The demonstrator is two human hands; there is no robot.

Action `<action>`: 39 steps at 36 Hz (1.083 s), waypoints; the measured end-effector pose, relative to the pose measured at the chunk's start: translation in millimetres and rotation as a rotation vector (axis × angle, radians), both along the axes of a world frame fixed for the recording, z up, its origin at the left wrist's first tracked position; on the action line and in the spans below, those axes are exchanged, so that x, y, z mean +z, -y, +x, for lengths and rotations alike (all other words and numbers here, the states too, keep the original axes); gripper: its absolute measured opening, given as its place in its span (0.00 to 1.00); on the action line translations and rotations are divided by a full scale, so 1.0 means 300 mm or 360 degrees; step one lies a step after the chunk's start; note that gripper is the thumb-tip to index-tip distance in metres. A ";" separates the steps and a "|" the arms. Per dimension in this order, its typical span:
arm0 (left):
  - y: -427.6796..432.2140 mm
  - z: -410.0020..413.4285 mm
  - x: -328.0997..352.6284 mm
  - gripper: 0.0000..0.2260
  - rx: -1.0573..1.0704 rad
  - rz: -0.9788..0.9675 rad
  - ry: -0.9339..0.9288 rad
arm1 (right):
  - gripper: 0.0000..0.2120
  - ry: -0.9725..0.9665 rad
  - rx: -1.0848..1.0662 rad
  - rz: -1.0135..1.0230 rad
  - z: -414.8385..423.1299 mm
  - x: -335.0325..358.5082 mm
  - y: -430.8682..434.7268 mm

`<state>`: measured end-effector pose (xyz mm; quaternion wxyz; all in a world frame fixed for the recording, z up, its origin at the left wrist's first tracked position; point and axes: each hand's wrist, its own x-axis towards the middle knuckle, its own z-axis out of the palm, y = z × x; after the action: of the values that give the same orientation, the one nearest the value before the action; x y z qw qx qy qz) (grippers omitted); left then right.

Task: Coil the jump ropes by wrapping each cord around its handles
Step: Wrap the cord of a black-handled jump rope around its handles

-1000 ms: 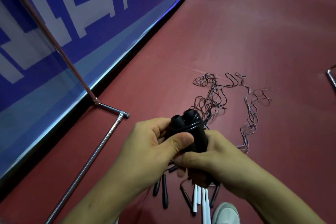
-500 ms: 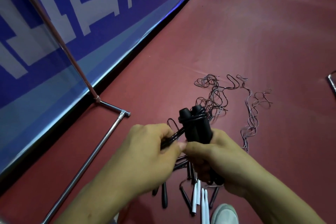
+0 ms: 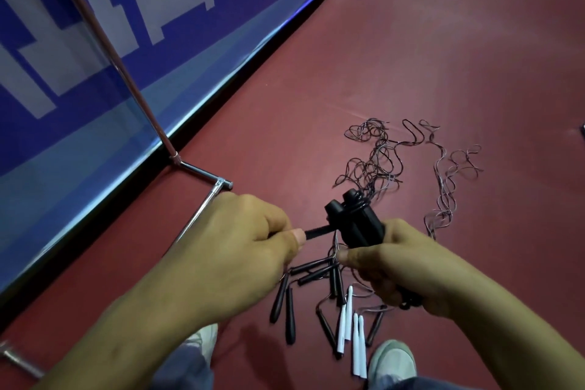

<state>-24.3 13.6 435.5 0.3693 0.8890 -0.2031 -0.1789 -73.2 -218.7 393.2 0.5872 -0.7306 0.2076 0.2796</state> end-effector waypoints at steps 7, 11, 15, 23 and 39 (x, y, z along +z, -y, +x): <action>0.030 -0.012 -0.017 0.18 -0.0231 0.0037 -0.0138 | 0.10 0.0020 0.0301 -0.0656 0.014 -0.051 -0.060; 0.048 0.013 -0.035 0.17 -0.0275 0.0231 -0.0197 | 0.08 0.0087 0.0604 -0.1097 -0.004 -0.081 -0.097; 0.099 0.040 -0.056 0.18 -0.0262 0.0329 -0.0223 | 0.08 0.0244 0.0826 -0.1413 -0.028 -0.064 -0.136; 0.151 0.062 -0.086 0.19 -0.0182 0.0274 -0.0538 | 0.22 0.0511 0.0998 -0.1461 -0.082 -0.064 -0.145; 0.074 0.114 -0.142 0.05 -0.0537 -0.0348 -0.0634 | 0.29 0.0358 0.1088 -0.0621 -0.095 0.015 -0.084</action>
<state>10.0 -8.5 393.0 0.4606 0.7447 -0.2898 -0.3863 -101.6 -193.6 397.6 0.3300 -0.8812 -0.0635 0.3323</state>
